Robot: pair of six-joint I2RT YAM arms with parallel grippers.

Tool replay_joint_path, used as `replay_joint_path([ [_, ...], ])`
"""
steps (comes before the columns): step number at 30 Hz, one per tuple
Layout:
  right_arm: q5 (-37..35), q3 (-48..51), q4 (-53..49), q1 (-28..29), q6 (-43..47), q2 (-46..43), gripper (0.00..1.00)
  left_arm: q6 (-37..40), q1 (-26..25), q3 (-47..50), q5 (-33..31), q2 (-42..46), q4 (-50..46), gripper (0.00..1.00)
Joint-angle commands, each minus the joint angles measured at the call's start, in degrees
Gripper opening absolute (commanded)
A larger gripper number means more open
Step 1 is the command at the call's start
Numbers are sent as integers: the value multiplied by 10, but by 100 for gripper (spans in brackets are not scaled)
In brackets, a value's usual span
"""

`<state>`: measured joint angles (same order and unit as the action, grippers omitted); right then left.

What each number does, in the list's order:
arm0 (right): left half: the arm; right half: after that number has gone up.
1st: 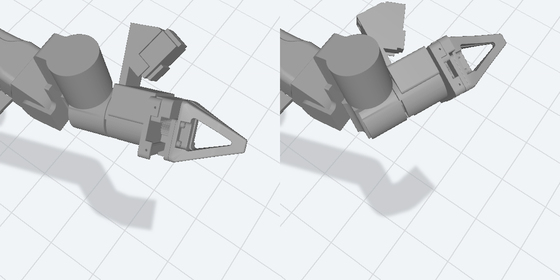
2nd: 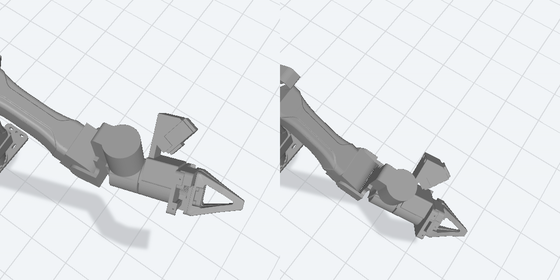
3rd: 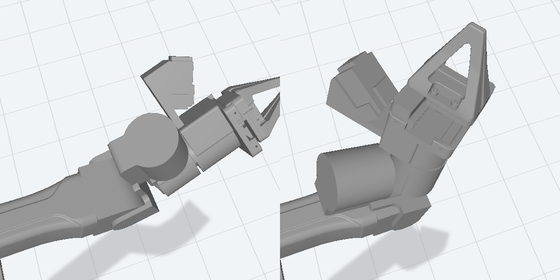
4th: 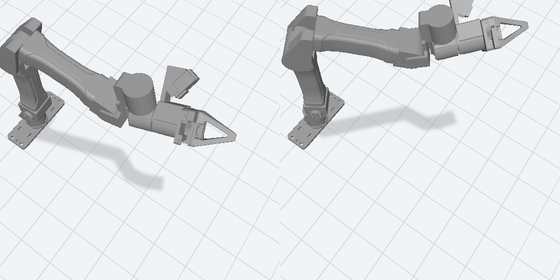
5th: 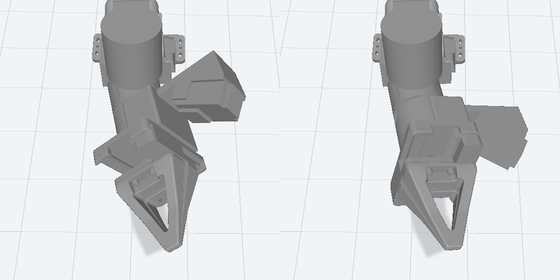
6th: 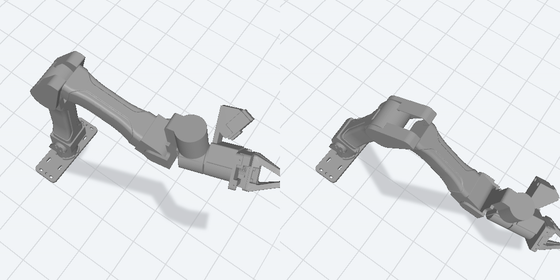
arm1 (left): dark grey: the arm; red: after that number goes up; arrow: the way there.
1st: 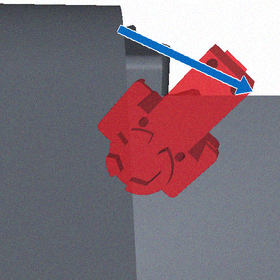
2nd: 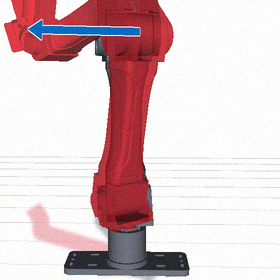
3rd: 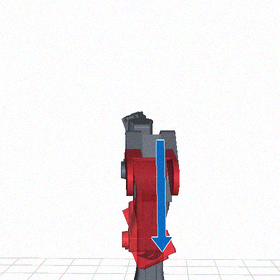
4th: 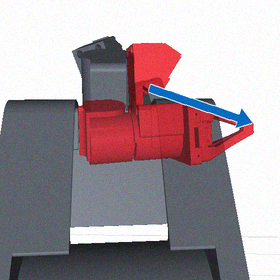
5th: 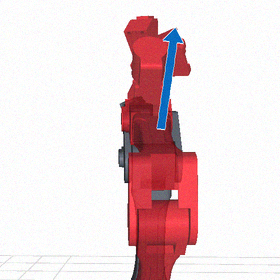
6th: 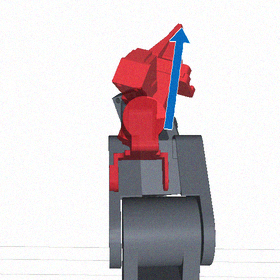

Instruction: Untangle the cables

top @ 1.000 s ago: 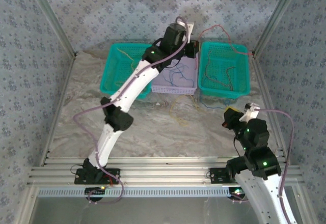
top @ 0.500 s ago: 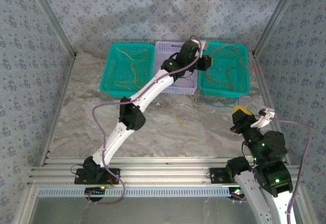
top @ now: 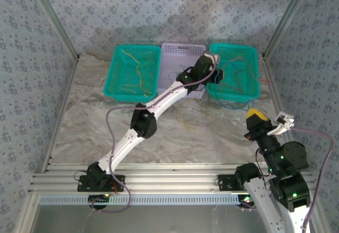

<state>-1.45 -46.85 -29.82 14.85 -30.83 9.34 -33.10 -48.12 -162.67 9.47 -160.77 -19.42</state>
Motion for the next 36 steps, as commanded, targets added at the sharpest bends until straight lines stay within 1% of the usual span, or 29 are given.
replay_joint_path([
  [1,9,-13,1,-3,3,-9,0,-4,-1,-9,-17,-13,25,0],
  [6,11,-6,2,-3,0,-10,0,-3,-1,-9,-16,-22,22,0],
  [7,10,-6,2,-3,0,-10,0,-2,-2,-9,-17,-23,21,2],
  [9,8,-5,2,-3,0,-10,0,-2,-3,-9,-17,-23,19,3],
  [13,7,-3,4,-3,0,-10,0,1,-3,-10,-17,-23,19,9],
  [19,7,-1,6,-3,-2,-10,0,4,-4,-12,-15,-20,18,22],
  [23,7,-1,5,-3,-3,-10,0,5,-5,-13,-12,-15,18,23],
  [26,5,0,6,-4,-4,-10,0,9,-5,-15,-13,-9,18,27],
  [27,6,-1,7,-4,-5,-10,0,11,-4,-18,-13,-6,18,30],
  [30,3,-1,7,-4,-5,-9,0,21,-3,-38,-19,11,18,43],
  [33,-2,-2,8,-4,-6,-8,0,37,4,-38,-32,45,25,52],
  [36,-7,-4,7,-4,-5,-6,0,39,16,-38,-35,75,26,64],
])
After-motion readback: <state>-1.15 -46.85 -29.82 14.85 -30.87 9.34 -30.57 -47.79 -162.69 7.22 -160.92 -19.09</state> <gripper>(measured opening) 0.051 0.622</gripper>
